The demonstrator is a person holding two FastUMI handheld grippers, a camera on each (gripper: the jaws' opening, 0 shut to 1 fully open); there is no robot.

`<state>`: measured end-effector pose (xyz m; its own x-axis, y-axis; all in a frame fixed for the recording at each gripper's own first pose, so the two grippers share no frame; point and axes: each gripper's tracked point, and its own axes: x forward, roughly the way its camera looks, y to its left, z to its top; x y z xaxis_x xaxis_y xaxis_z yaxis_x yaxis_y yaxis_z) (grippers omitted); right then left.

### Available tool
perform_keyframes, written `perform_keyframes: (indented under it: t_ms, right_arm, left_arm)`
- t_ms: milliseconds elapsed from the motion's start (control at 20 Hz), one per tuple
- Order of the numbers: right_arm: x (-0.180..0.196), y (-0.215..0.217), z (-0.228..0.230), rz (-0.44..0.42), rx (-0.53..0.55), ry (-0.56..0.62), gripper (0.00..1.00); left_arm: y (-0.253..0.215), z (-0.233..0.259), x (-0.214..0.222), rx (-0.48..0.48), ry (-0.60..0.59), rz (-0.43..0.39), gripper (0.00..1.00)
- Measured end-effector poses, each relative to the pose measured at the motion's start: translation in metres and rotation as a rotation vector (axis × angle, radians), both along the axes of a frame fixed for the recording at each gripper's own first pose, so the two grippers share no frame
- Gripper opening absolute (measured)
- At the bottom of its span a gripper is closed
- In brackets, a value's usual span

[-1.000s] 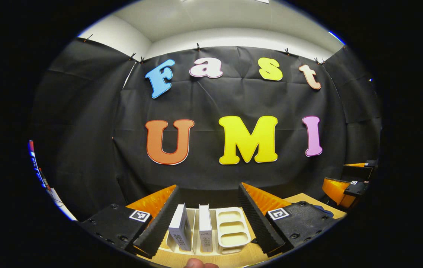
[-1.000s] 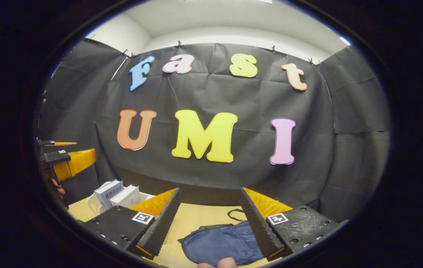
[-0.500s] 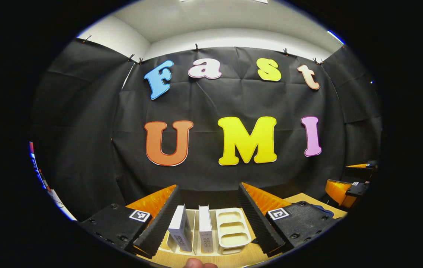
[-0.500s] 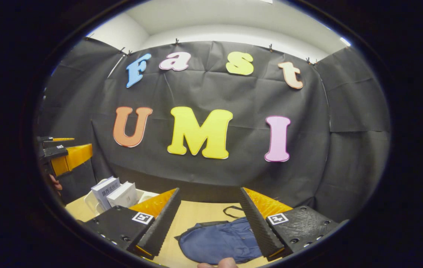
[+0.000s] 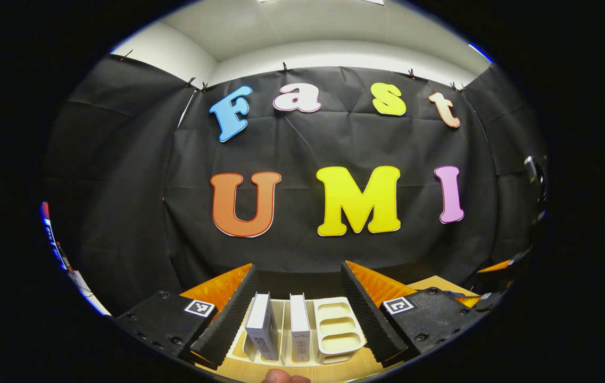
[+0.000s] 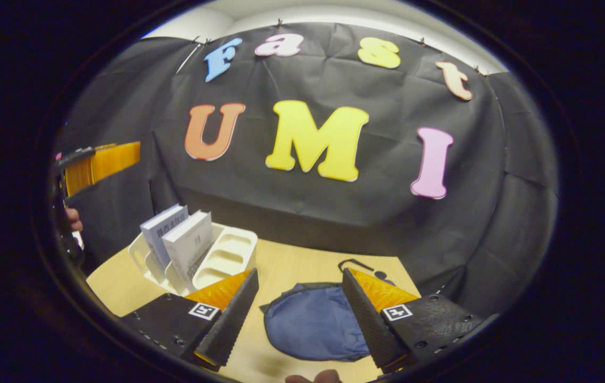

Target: Open the schoolbag, grab two books from the bookshelf and put them into the schoolbag.

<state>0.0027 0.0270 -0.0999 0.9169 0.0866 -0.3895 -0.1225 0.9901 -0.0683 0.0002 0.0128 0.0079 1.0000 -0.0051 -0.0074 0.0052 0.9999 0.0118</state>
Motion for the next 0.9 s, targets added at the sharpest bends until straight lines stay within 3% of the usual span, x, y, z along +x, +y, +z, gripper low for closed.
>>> perform_keyframes:
  t_ms: [100, 250, 350, 450, 650, 700, 750, 900]
  right_arm:
    - [0.006, 0.011, -0.037, 0.044, -0.038, 0.136, 0.99]
    - [0.002, 0.026, -0.089, 0.112, -0.084, 0.341, 0.96]
    - [0.001, 0.035, -0.120, 0.127, -0.098, 0.451, 0.93]
    - [0.006, 0.036, -0.149, 0.118, -0.129, 0.536, 0.99]
    - [0.026, 0.034, -0.198, 0.081, -0.158, 0.664, 0.96]
    - [0.031, 0.033, -0.211, 0.067, -0.179, 0.688, 0.99]
    - [0.037, 0.033, -0.221, 0.053, -0.198, 0.707, 0.96]
    - [0.041, 0.034, -0.245, 0.025, -0.237, 0.738, 0.99]
  left_arm:
    - [0.007, -0.002, -0.001, 0.008, 0.003, 0.012, 0.98]
    - [0.018, 0.000, -0.003, 0.025, 0.000, 0.035, 0.99]
    - [0.023, -0.002, -0.005, 0.032, 0.003, 0.048, 0.98]
    - [0.028, -0.004, -0.007, 0.033, 0.010, 0.061, 0.98]
    - [0.034, -0.011, -0.010, 0.034, 0.033, 0.084, 0.98]
    - [0.035, -0.013, -0.010, 0.035, 0.037, 0.090, 0.98]
    - [0.037, -0.014, -0.011, 0.037, 0.041, 0.096, 0.98]
    - [0.038, -0.017, -0.010, 0.035, 0.054, 0.110, 0.98]
